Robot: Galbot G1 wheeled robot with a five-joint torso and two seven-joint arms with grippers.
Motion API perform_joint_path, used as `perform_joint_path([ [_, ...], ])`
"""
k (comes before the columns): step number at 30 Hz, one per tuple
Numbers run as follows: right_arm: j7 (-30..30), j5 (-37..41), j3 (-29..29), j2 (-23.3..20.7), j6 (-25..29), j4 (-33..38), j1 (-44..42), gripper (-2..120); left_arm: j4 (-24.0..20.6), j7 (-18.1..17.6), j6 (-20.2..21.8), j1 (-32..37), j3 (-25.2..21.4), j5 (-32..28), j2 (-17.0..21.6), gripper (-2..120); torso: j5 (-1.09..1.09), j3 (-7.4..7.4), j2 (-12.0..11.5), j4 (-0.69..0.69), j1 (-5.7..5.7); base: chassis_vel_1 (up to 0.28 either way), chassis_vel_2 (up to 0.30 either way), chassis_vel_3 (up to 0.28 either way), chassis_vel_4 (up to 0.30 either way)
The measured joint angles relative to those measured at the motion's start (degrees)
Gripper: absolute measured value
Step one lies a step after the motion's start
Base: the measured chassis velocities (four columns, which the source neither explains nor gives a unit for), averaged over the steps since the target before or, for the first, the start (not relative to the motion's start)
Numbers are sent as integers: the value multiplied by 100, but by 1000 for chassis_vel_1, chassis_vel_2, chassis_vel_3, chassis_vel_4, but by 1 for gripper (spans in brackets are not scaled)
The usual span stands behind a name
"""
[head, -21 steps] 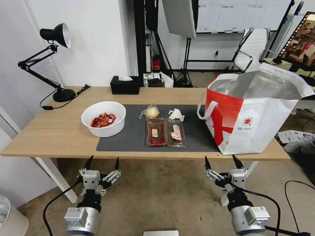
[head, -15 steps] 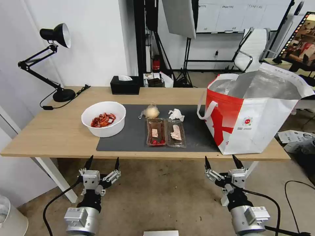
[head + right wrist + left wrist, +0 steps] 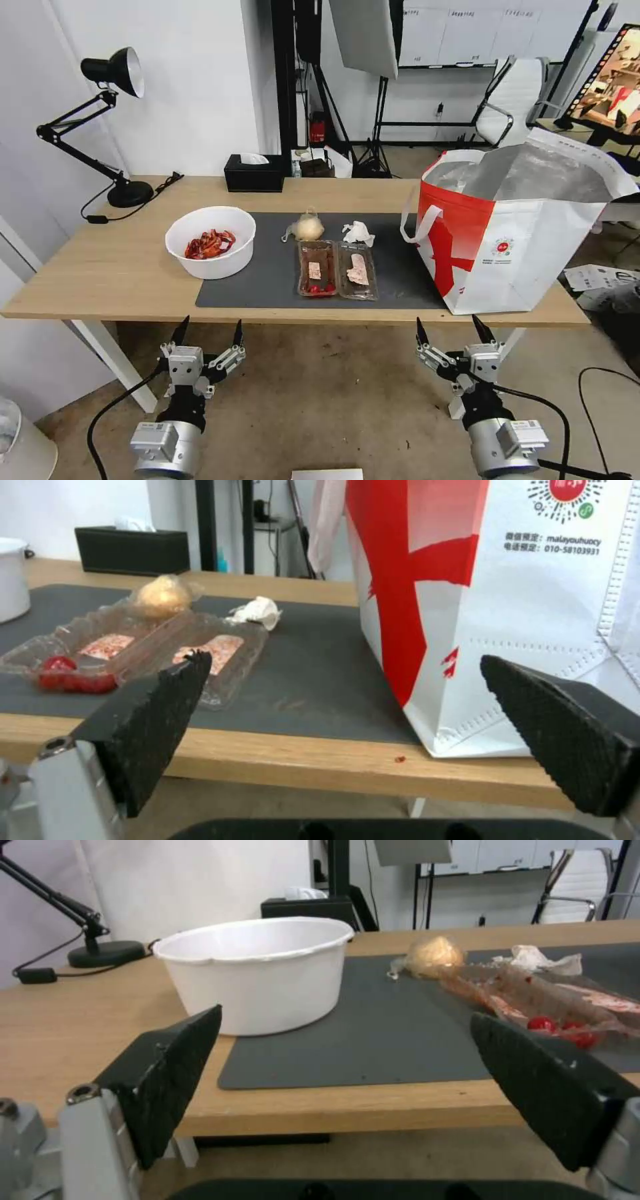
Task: Pick up the trash from the table and place it into the takeout bag.
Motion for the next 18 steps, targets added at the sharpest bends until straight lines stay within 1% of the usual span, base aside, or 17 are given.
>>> perform_joint_path([
  [1,0,0,0,0,0,0,0,100,0,0,0,0,0,0,0,100,0,0,0,0,0,0,0,0,0],
  [2,38,309,68,-270,-242,1,159,100,9,-230,156,-255,71,-334,275,100,0,0,0,0,0,0,0,0,0],
  [3,56,430,93,-375,-339,1,221,100,14,-318,215,-347,100,-466,379,100,0,0,0,-1,0,0,0,0,0],
  [4,91,703,150,-611,-554,7,358,100,23,-507,342,-553,161,-736,599,100,0,0,0,-1,1,0,0,0,0],
  [5,91,703,150,-611,-554,7,358,100,23,-507,342,-553,161,-736,599,100,0,0,0,-1,1,0,0,0,0],
  [8,168,1298,270,-1123,-1020,28,656,100,43,-937,637,-1017,298,-1370,1106,100,1,0,-1,-1,1,0,0,0,0],
  [9,168,1298,270,-1123,-1020,28,656,100,43,-937,637,-1017,298,-1370,1106,100,1,0,-1,-1,1,0,0,0,0],
  [12,258,1964,409,-1700,-1547,51,991,100,79,-1412,938,-1537,468,-2081,1677,100,1,0,-1,-2,2,0,0,0,0],
  [13,258,1964,409,-1700,-1547,51,991,100,79,-1412,938,-1537,468,-2081,1677,100,1,0,-1,-2,2,0,0,0,0],
  [14,289,2184,454,-1889,-1720,60,1101,100,106,-1440,928,-1582,546,-2195,1745,100,2,0,-1,-3,2,0,0,0,0],
  [15,317,2404,497,-2081,-1893,65,1208,100,133,-1438,922,-1578,590,-2249,1771,100,-3,1,-1,-1,2,0,0,0,0],
  [17,328,2477,514,-2145,-1949,68,1246,100,133,-1439,911,-1576,592,-2253,1776,100,-2,1,-1,-1,2,0,0,0,0],
  [18,364,2771,574,-2398,-2180,80,1396,100,134,-1424,881,-1547,597,-2258,1785,100,2,1,-1,0,1,0,0,0,0],
])
